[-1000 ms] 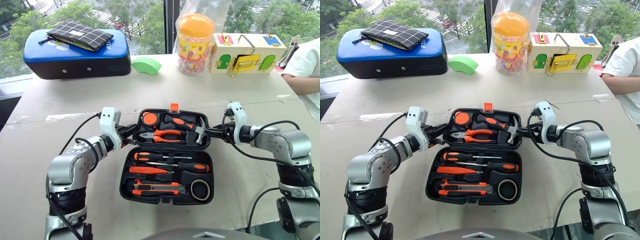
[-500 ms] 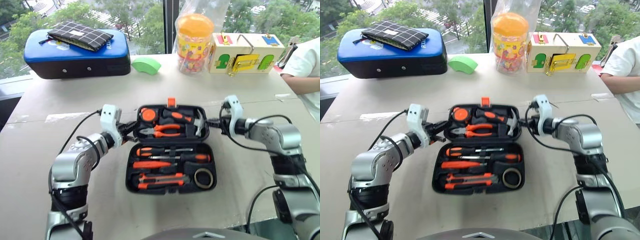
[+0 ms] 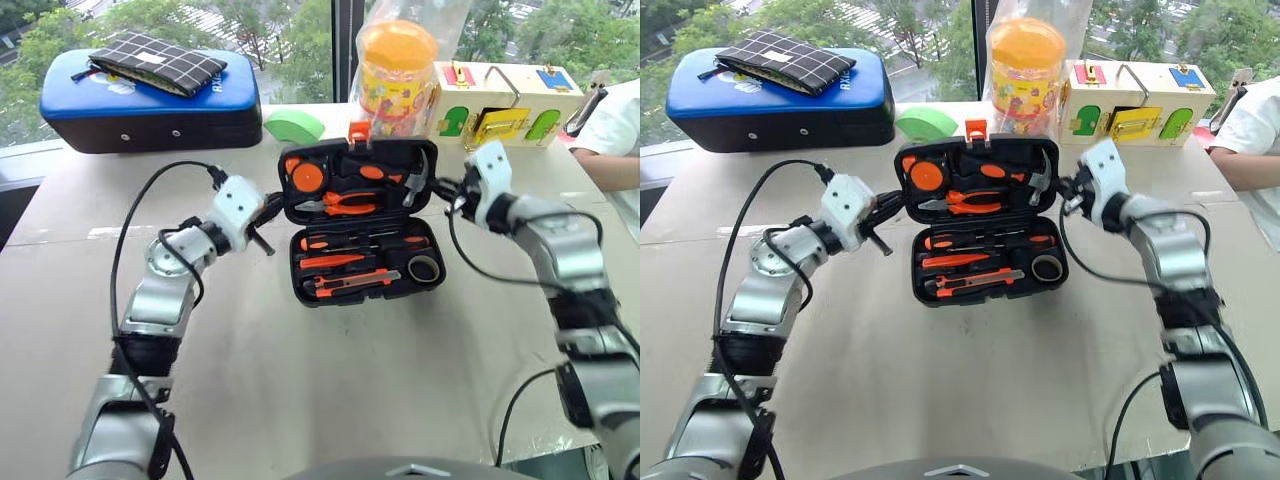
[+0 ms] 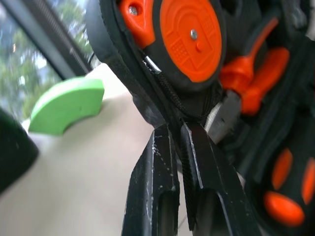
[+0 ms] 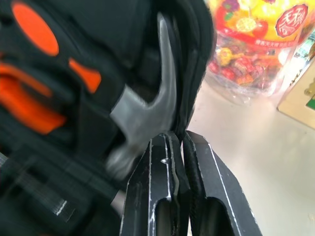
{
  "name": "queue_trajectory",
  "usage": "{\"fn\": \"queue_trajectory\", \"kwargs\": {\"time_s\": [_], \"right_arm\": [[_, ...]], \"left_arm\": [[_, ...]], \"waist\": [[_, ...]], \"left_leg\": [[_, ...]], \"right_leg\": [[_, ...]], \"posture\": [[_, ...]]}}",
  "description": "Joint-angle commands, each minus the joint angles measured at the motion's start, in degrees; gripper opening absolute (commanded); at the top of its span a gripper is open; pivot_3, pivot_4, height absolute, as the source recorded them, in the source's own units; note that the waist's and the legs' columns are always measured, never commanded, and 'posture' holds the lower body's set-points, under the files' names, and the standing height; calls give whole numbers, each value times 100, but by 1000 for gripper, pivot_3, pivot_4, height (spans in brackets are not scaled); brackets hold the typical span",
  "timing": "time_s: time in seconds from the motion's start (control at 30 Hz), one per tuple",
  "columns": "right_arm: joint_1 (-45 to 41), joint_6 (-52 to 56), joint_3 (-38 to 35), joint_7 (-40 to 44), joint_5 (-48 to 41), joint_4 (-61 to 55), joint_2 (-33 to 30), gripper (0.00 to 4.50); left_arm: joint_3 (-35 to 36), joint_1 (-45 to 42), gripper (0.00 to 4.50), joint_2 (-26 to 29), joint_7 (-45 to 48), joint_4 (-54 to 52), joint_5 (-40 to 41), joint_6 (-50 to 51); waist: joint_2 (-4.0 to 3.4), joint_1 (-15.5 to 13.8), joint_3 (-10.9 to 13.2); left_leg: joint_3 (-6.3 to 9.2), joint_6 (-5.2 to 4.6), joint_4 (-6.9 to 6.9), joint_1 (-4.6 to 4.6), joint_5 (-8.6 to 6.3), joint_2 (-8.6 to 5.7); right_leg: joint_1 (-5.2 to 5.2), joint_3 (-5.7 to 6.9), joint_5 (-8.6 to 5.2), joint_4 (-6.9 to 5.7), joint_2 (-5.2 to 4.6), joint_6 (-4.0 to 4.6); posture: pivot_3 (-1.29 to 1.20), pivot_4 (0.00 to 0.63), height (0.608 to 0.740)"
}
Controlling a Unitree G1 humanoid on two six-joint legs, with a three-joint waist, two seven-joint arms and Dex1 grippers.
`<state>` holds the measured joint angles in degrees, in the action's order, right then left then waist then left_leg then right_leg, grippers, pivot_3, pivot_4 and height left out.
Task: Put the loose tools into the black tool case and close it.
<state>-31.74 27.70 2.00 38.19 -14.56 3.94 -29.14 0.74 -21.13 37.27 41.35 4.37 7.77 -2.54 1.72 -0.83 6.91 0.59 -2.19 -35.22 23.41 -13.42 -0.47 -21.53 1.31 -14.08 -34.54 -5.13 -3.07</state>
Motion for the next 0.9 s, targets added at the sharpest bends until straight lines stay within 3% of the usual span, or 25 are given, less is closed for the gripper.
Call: {"fn": "queue_trajectory", "kwargs": {"time_s": [0.03,0.13,0.2,0.27,0.37,0.4,0.43,0.47,0.5,0.63,0.8,0.9], "right_arm": [[645,71,-274,150,-219,-950,-219,61],[1403,65,-577,256,-391,-1668,-467,61],[2232,520,-869,664,-657,-2432,-1068,589],[2797,865,-1182,866,-916,-2932,-1492,1287],[3399,1202,-1323,1110,-1228,-3426,-1863,1149],[3525,1297,-1287,1163,-1326,-3572,-1907,860],[3610,1316,-1176,1221,-1384,-3712,-1943,409],[3627,1335,-1052,1234,-1408,-3801,-1952,7],[3549,1451,-905,1181,-1478,-3858,-1892,0],[3085,1756,-29,901,-1340,-3903,-1633,0],[2035,1928,1067,-73,-383,-2986,-902,0],[1359,2108,947,-799,-30,-2307,-347,0]], "left_arm": [[75,572,0,364,542,-461,64,-355],[593,1241,0,791,884,-865,455,-273],[1569,2008,656,1610,1770,-1255,2192,2092],[2238,2503,1453,2394,2584,-1095,3102,3574],[2685,2758,2808,3002,3338,-1107,3725,4431],[2737,2676,2830,3083,3435,-1192,4001,4722],[2735,2609,2830,3190,3579,-1347,4264,5000],[2678,2533,2545,3243,3651,-1483,4403,5159],[2567,2402,2229,3231,3640,-1617,4521,5275],[2063,2032,250,3066,3486,-2159,4578,5376],[1311,1715,86,2814,3446,-2515,4058,4837],[1034,1451,86,2680,3378,-2531,3822,4620]], "waist": [[-15,19,8],[-46,87,27],[-51,160,31],[-47,213,36],[-59,166,44],[-60,138,43],[-57,97,42],[-58,69,42],[-59,52,43],[-46,17,44],[-39,16,40],[-37,15,43]], "left_leg": [[-12,-2,-2,-5,-1,4],[-43,-31,-1,-42,-17,18],[-46,-31,-2,-69,-17,41],[-42,-26,0,-71,-21,74],[-27,-18,-4,-73,-22,90],[-24,-16,-4,-73,-22,90],[-24,-15,-6,-75,-22,90],[-23,-8,-8,-74,-18,91],[-25,14,-12,-71,-29,90],[-39,16,-23,-67,-29,88],[-42,-2,-10,-58,-15,89],[-51,3,-11,-55,-11,90]], "right_leg": [[11,1,-1,10,-4,0],[47,0,-4,55,-33,-1],[69,1,-8,56,-34,6],[66,-7,-10,54,-11,7],[63,29,-13,46,17,6],[63,34,-13,46,17,6],[68,36,-14,45,15,6],[70,41,-16,47,9,5],[70,38,-17,49,6,3],[69,38,-14,53,-21,7],[51,39,-12,54,-10,11],[45,38,-10,51,0,14]], "posture": [[0,150,740],[0,150,740],[0,150,740],[0,150,740],[0,150,740],[0,150,740],[0,150,740],[0,150,740],[0,150,740],[0,150,740],[0,150,740],[0,150,740]]}}
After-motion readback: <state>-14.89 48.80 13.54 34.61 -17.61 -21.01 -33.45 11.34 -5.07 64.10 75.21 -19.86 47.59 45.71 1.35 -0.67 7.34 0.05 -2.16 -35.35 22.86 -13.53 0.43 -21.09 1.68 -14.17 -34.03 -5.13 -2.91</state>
